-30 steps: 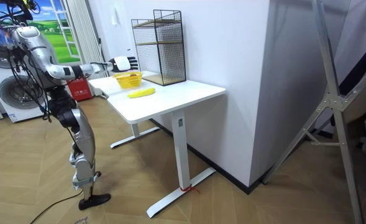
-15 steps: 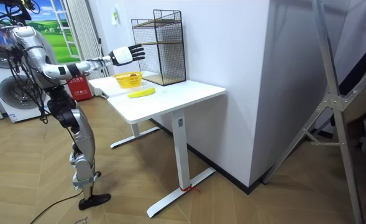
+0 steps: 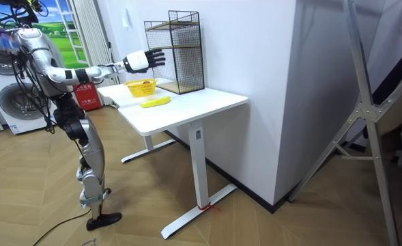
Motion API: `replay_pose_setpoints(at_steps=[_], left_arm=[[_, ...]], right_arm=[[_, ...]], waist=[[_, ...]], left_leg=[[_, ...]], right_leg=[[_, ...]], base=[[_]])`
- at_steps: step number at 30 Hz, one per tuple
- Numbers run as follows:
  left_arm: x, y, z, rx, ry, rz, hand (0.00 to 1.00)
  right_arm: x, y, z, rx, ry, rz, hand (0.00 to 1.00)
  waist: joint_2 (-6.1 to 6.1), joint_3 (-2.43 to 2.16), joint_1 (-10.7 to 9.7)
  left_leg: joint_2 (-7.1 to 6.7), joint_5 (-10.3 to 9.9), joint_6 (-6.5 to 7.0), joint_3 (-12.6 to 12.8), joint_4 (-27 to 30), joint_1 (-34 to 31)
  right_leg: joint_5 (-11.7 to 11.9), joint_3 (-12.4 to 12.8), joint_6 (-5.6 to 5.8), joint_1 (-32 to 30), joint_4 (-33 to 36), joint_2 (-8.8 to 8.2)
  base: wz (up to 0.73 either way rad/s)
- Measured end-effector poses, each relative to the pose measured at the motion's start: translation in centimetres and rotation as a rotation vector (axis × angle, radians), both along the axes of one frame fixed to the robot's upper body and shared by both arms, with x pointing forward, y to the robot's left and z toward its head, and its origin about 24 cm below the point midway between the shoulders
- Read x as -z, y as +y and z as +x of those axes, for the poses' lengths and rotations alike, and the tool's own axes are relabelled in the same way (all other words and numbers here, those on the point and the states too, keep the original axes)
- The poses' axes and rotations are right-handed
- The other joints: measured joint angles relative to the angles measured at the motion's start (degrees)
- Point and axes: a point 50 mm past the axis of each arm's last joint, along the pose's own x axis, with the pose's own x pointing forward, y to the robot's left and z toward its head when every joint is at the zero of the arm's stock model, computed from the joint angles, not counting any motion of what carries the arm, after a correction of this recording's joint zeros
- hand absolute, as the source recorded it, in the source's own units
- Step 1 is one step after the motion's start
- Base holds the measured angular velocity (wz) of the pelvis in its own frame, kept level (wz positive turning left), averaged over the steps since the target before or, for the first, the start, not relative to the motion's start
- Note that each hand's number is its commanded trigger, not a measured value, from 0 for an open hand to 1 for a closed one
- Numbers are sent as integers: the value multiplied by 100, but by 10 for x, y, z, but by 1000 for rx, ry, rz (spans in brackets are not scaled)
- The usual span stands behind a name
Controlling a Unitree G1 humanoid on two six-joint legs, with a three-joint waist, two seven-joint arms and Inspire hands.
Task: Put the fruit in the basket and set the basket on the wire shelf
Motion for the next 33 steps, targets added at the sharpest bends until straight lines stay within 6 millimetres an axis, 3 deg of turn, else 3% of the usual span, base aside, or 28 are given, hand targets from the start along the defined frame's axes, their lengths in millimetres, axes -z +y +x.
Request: replay_pose_setpoints(at_steps=[2,4,6,14,19,26,29,33], left_arm=[[0,0,0,-1,3,1,0],[0,0,-1,-3,11,2,0],[0,1,-2,-9,21,2,0],[-1,4,-8,-30,35,12,0],[-1,5,-9,-34,44,15,0],[-1,5,-10,-34,48,17,0],[-1,5,-10,-34,47,17,0],[-1,7,-12,-37,58,23,0]], right_arm=[[9,-4,-2,17,47,-19,0],[13,-5,-3,25,68,-25,0],[17,-7,-3,30,86,-21,0],[27,-11,-6,39,145,-6,0],[32,-14,-5,49,171,-2,0],[54,-22,-8,69,293,25,0],[63,-24,-12,65,345,37,0],[72,-25,-16,41,407,52,0]], waist=[[-3,17,1],[22,64,2],[41,74,-13],[44,64,-4],[67,4,6],[26,20,14],[-7,51,13],[-51,46,-1]], left_leg=[[0,0,0,0,0,9],[3,0,0,0,0,-11],[5,0,0,1,0,-14],[4,0,0,2,4,-17],[4,0,0,1,8,-4],[5,0,0,-1,15,113],[5,0,0,-2,33,104],[3,0,0,-2,-21,94]], right_leg=[[2,1,0,-7,0,0],[2,-4,0,-8,-2,1],[2,-4,0,-7,-2,2],[2,-4,-1,-9,2,2],[2,-1,-1,3,8,2],[2,0,-1,96,8,0],[2,4,-2,106,-1,1],[3,6,-1,120,-5,2]], base=[[0],[0],[0],[0],[0],[0],[0],[0]])
